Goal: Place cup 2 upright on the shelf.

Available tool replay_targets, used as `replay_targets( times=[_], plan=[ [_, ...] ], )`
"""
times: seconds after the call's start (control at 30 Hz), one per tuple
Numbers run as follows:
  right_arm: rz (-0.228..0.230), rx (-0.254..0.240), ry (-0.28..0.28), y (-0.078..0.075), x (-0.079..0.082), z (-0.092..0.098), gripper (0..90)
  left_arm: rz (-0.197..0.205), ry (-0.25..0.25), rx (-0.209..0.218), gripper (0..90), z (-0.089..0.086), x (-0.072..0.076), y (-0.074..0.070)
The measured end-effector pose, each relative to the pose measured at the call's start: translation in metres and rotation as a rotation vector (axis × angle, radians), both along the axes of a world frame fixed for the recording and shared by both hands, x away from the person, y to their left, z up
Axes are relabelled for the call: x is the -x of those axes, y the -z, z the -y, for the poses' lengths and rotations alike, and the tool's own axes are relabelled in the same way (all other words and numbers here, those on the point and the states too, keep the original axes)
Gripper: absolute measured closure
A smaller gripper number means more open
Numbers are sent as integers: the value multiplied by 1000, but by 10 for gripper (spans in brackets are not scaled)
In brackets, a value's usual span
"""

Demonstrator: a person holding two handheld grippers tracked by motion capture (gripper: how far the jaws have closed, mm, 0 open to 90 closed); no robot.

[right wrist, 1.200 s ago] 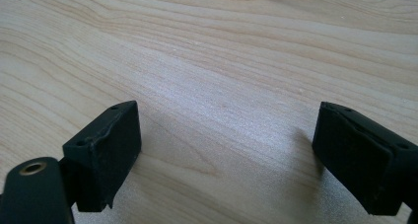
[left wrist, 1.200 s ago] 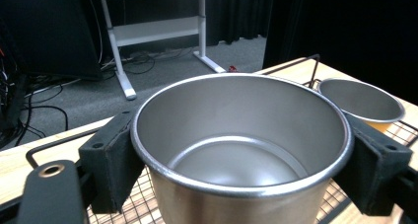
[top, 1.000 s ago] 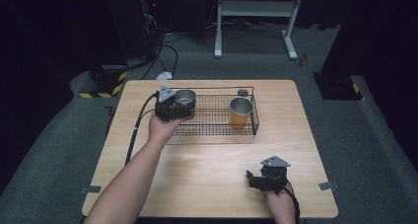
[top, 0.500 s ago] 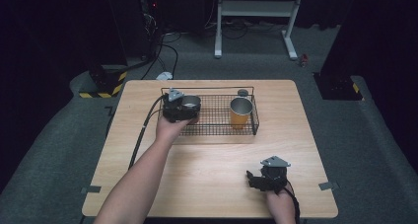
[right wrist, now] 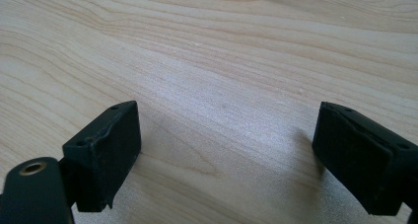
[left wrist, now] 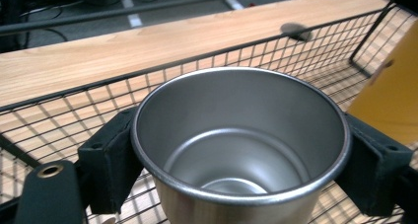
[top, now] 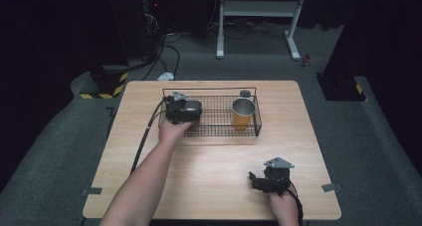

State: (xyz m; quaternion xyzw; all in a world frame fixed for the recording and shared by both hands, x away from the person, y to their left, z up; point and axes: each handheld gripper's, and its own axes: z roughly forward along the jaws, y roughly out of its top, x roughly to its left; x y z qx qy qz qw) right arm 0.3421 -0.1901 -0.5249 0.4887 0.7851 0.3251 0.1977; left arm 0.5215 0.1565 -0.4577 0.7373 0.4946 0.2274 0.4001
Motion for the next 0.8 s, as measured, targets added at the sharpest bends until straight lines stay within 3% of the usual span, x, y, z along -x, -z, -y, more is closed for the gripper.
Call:
replay_targets(
  times=[0.2,0.8],
  plan=[
    [1,1,0,0,0,0,112,-38,10,-58,159,3,-2,4],
    [1,3,0,0,0,0,114,-87,2,-97,152,2,-3,7]
  ],
)
